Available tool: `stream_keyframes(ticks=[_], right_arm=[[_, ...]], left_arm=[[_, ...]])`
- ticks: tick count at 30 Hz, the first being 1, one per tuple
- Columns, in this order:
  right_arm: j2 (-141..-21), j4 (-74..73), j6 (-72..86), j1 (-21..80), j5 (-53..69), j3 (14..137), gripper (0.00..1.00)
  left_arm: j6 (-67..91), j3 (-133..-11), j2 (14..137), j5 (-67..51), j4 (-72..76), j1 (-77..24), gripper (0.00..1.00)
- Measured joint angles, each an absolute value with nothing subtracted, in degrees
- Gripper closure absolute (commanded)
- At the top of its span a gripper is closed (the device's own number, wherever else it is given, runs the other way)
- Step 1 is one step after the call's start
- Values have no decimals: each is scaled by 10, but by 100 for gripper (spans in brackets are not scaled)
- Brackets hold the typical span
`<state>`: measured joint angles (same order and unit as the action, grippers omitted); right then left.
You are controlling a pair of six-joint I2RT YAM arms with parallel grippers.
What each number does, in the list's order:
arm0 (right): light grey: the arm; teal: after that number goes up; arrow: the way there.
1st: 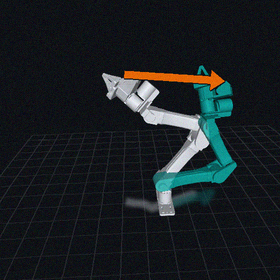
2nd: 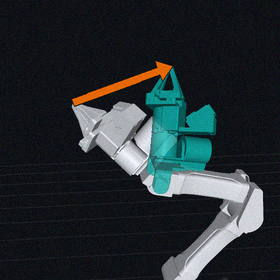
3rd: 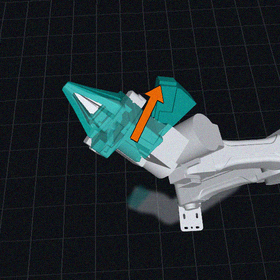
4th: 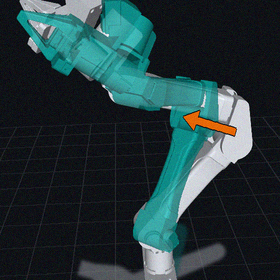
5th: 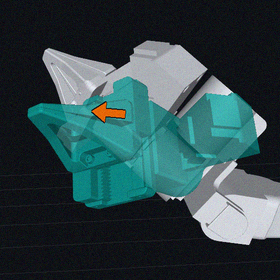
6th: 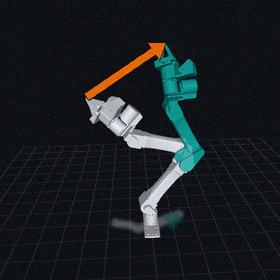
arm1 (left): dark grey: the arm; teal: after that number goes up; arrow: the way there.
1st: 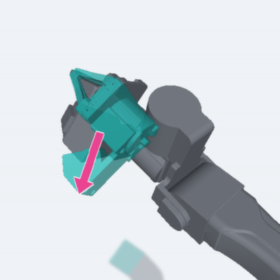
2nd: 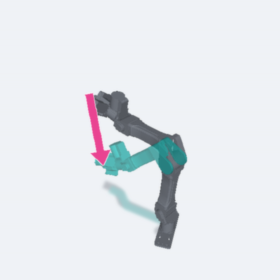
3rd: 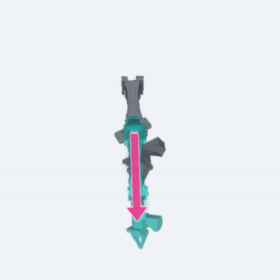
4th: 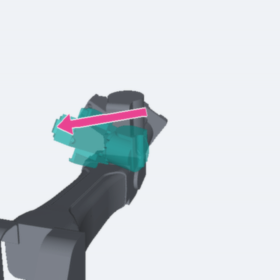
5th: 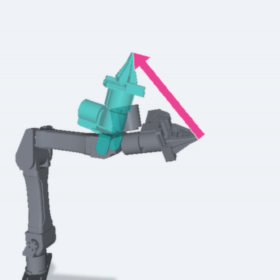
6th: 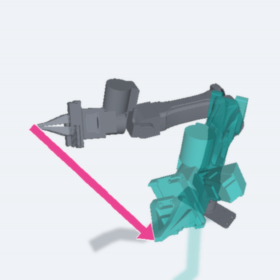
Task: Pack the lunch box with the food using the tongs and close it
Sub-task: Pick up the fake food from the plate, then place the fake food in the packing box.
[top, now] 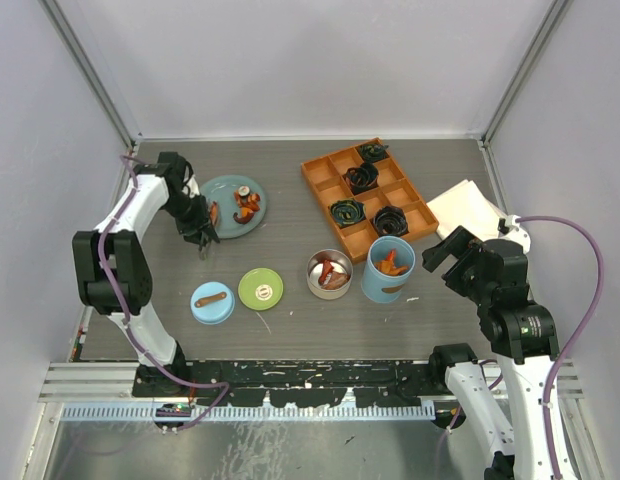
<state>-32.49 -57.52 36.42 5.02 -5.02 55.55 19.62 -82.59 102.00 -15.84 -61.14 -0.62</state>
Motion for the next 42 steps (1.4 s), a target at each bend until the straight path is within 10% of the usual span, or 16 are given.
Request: stream_keyframes(ticks=[28,42], right_arm=[[-317,-583,371,50,-48,569,0],[-310,-584,373,50,-48,569,0]], left_arm=[[203,-843,928,-241,-649,-16,97],[250,-874,899,-322,-648,-295,95]])
